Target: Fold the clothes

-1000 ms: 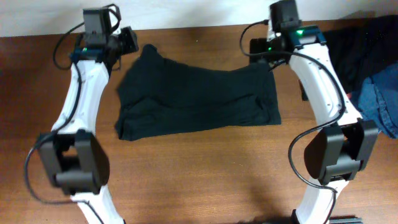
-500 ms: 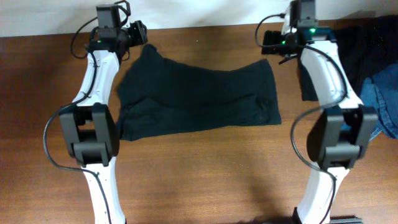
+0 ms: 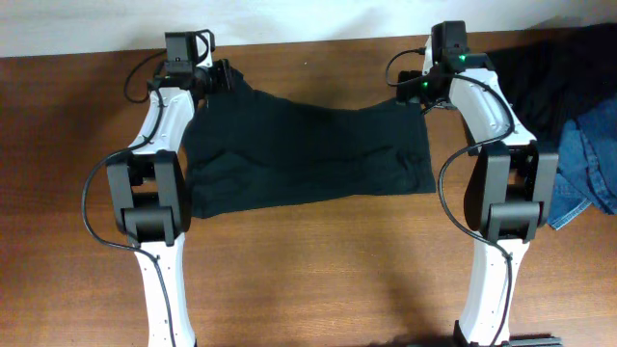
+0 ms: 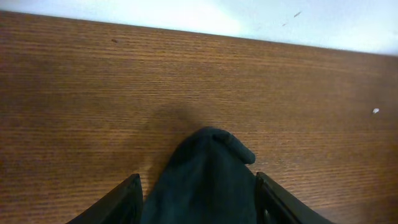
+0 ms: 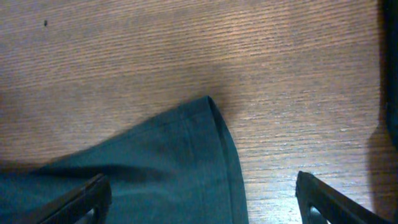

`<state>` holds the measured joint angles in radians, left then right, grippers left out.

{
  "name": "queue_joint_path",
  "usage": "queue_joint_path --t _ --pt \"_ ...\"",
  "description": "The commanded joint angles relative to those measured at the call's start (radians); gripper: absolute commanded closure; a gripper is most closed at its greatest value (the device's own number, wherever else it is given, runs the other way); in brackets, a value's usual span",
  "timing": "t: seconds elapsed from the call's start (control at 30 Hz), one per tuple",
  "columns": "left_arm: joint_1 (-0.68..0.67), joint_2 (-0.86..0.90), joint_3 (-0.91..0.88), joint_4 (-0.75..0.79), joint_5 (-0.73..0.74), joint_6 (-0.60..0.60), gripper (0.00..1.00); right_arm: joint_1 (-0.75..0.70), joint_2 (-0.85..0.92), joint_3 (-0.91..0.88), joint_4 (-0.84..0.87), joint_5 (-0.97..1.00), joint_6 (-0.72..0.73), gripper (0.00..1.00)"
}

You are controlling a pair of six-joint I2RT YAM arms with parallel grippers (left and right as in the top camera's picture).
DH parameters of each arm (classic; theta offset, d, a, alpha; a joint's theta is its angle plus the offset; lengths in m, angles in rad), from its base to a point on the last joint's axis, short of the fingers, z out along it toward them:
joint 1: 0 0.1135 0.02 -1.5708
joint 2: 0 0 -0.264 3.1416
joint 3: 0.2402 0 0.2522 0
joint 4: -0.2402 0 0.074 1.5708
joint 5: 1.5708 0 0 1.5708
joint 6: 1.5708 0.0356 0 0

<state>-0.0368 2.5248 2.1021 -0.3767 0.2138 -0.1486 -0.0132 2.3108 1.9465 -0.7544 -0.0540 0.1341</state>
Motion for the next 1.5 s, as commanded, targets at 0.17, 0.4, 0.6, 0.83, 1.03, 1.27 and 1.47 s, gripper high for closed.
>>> queue_joint_path --t 0.17,0.4,0.6,0.83,1.03,1.27,1.47 --pt "0.005 0.051 0.026 0.029 0.015 0.047 0.43 0.031 0.056 0.004 0.064 -0.018 -0.043 0.1" --pt "0.0 0.058 0.026 0.045 0.015 0.098 0.43 0.033 0.069 0.004 0.097 -0.017 -0.06 0.1" --pt "-0.011 0.067 0.026 0.087 0.0 0.102 0.42 0.034 0.071 -0.006 0.109 -0.017 -0.06 0.1" --pt "-0.016 0.077 0.026 0.088 -0.001 0.102 0.43 0.034 0.071 -0.035 0.141 -0.018 -0.055 0.1" --pt "-0.016 0.079 0.026 0.08 -0.001 0.102 0.43 0.035 0.091 -0.038 0.141 -0.018 -0.048 0.1" --pt "-0.016 0.079 0.026 0.077 -0.001 0.102 0.43 0.04 0.139 -0.039 0.135 -0.032 -0.048 0.11" --pt "-0.016 0.079 0.026 0.069 -0.001 0.102 0.5 0.046 0.139 -0.039 0.126 -0.032 -0.048 0.13"
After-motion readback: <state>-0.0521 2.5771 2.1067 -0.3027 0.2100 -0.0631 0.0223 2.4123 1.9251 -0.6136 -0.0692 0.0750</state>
